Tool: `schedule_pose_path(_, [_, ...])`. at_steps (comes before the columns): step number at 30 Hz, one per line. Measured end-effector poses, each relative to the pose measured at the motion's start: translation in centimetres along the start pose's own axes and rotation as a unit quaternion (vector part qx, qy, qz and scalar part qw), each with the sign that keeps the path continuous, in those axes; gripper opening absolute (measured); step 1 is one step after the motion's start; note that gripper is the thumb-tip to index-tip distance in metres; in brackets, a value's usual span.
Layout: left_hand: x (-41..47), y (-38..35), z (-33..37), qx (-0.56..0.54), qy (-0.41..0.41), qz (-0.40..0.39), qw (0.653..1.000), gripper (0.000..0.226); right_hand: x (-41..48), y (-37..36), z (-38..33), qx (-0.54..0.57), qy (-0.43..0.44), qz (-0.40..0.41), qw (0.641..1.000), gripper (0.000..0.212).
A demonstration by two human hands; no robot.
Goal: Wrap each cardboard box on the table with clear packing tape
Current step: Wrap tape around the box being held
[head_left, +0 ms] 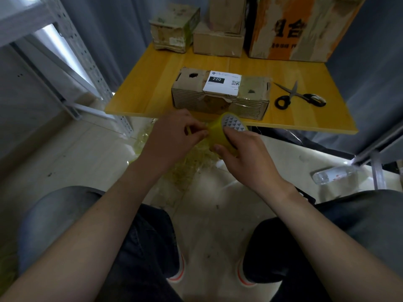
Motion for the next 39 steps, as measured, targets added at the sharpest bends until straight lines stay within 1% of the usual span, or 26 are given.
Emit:
schedule_pose_path(4, [0.2, 0.1, -0.4, 0.003, 0.012, -0.011, 1.000, 0.009, 0.1, -0.1, -0.1, -0.009, 0.017, -0.012, 1.000, 0.026])
schedule_pose_path(6, [0.2, 0.0, -0.7, -0.006, 0.040, -0.031, 0.999, 0.004, 0.1, 0.0, -0.1, -0.015, 0.038, -0.024, 0.999, 0.026])
schedule_pose_path(8, [0.2, -0.2, -1.0, -0.017, 0.074, -0.059, 0.995, 0.009, 0.1, 0.2, -0.2, -0.025, 0.057, -0.026, 0.998, 0.024])
schedule_pose_path(11, [0.2, -0.4, -1.3, -0.029, 0.097, -0.085, 0.991, 0.018, -0.1, 0.4, -0.4, -0.020, 0.066, -0.030, 0.997, 0.019])
schedule_pose_path(13, [0.2, -0.4, -1.3, -0.031, 0.097, -0.093, 0.990, 0.019, -0.1, 0.5, -0.6, -0.002, 0.071, -0.032, 0.997, 0.017])
schedule_pose_path(18, [0.1, -0.5, -1.1, -0.035, 0.054, -0.096, 0.993, 0.024, 0.0, 0.3, -0.8, 0.028, 0.074, -0.047, 0.996, 0.021])
schedule_pose_path(22, [0.0, -1.1, -1.1, -0.019, 0.060, -0.101, 0.993, 0.011, -0.1, 0.0, -0.8, 0.048, 0.045, -0.041, 0.997, 0.027])
schedule_pose_path(26, [-0.1, -1.2, -0.9, -0.049, 0.076, -0.113, 0.989, 0.012, -0.2, -0.2, -1.0, 0.042, 0.028, -0.024, 0.998, 0.031])
schedule_pose_path(29, [-0.1, -0.8, -0.7, -0.075, 0.097, -0.082, 0.989, 0.014, -0.2, 0.0, -0.6, 0.036, 0.001, 0.000, 0.999, 0.029])
schedule_pose_path(32, [0.2, -0.2, -0.9, -0.129, 0.131, -0.036, 0.982, 0.003, -0.2, 0.3, -0.1, 0.039, -0.023, 0.008, 0.999, 0.027])
schedule_pose_path(34, [0.3, -0.3, -1.0, -0.106, 0.106, -0.043, 0.988, 0.016, -0.2, 0.3, -0.2, 0.049, -0.025, 0.009, 0.998, 0.029])
schedule_pose_path(35, [0.3, -0.5, -1.0, -0.085, 0.088, -0.049, 0.991, 0.018, -0.1, 0.3, -0.3, 0.051, -0.024, 0.008, 0.998, 0.029])
schedule_pose_path(37, [0.1, -0.7, -0.8, -0.071, 0.073, -0.048, 0.994, 0.015, -0.1, 0.2, -0.4, 0.048, -0.021, 0.002, 0.999, 0.031])
schedule_pose_path(39, [0.0, -0.5, -0.8, -0.080, 0.090, -0.030, 0.992, 0.007, -0.1, 0.1, -0.4, 0.046, -0.022, -0.005, 0.999, 0.033])
Point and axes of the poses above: each hand's wrist, its own x-axis towards the middle knuckle, its own y-axis out of the back of the hand, z = x × y, the point moved 3 cm from there along x, towards the middle knuckle, and after that the axes turned 6 degrees about z, right-handed, at the moved point
